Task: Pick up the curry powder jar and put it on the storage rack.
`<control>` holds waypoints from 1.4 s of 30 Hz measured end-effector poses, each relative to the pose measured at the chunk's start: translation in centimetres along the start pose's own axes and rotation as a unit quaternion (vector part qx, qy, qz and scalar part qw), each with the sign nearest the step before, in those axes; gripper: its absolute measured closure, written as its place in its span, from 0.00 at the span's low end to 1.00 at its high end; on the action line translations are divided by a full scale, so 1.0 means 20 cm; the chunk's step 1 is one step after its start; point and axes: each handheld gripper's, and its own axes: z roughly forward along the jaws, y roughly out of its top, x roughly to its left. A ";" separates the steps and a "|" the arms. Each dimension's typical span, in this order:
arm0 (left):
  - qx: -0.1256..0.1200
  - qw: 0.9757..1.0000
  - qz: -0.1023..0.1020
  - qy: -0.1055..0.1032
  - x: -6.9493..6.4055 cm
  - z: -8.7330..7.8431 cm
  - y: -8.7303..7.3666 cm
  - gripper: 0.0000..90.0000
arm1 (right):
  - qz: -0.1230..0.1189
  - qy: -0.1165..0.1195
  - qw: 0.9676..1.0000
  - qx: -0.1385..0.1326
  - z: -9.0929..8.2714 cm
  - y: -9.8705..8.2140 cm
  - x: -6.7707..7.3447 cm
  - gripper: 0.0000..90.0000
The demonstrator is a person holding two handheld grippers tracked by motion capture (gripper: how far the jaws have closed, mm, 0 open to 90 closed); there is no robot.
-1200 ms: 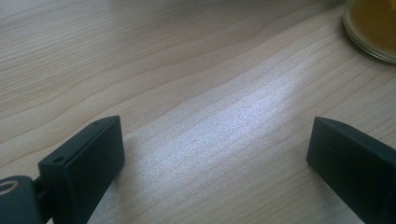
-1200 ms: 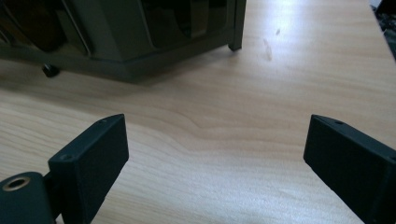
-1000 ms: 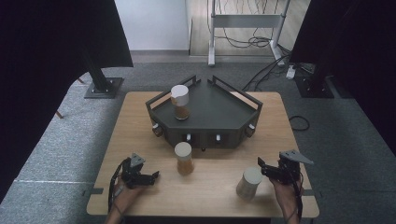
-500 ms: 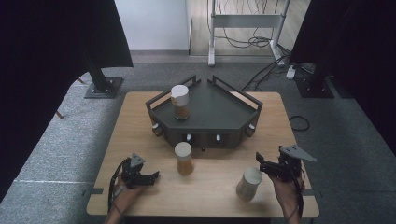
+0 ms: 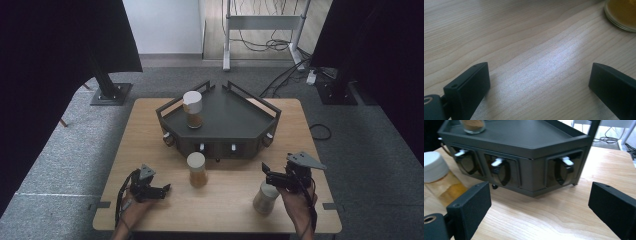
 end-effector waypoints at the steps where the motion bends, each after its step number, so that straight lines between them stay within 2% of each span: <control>1: 0.000 1.000 0.000 0.000 0.00 0.00 0.00 0.04 | -0.002 0.001 1.000 0.002 0.00 0.01 0.01 0.04; 7: 0.000 1.000 0.001 -0.001 0.00 0.00 0.00 0.04 | -0.017 0.005 1.000 0.004 0.01 0.03 0.09 0.03; 18: 0.000 1.000 0.004 -0.003 0.00 0.00 0.00 0.04 | -0.032 0.033 0.999 -0.008 0.02 0.06 0.21 0.01; 25: 0.000 1.000 0.005 -0.005 0.01 0.00 0.00 0.04 | -0.029 0.058 0.998 -0.007 0.07 0.07 0.27 0.00; 31: 0.000 1.000 0.006 -0.006 0.01 0.00 0.00 0.04 | -0.031 0.064 0.997 -0.002 0.14 0.07 0.33 0.01; 33: 0.000 1.000 0.006 -0.006 0.01 0.00 0.00 0.04 | -0.038 0.055 0.998 -0.004 0.15 0.07 0.36 0.02; 35: 0.000 1.000 0.007 -0.006 0.01 0.00 0.00 0.04 | -0.029 0.067 0.997 -0.003 0.16 0.08 0.37 0.03; 42: 0.000 1.000 0.008 -0.008 0.01 0.00 0.00 0.04 | -0.036 0.073 0.997 -0.004 0.19 0.09 0.44 0.03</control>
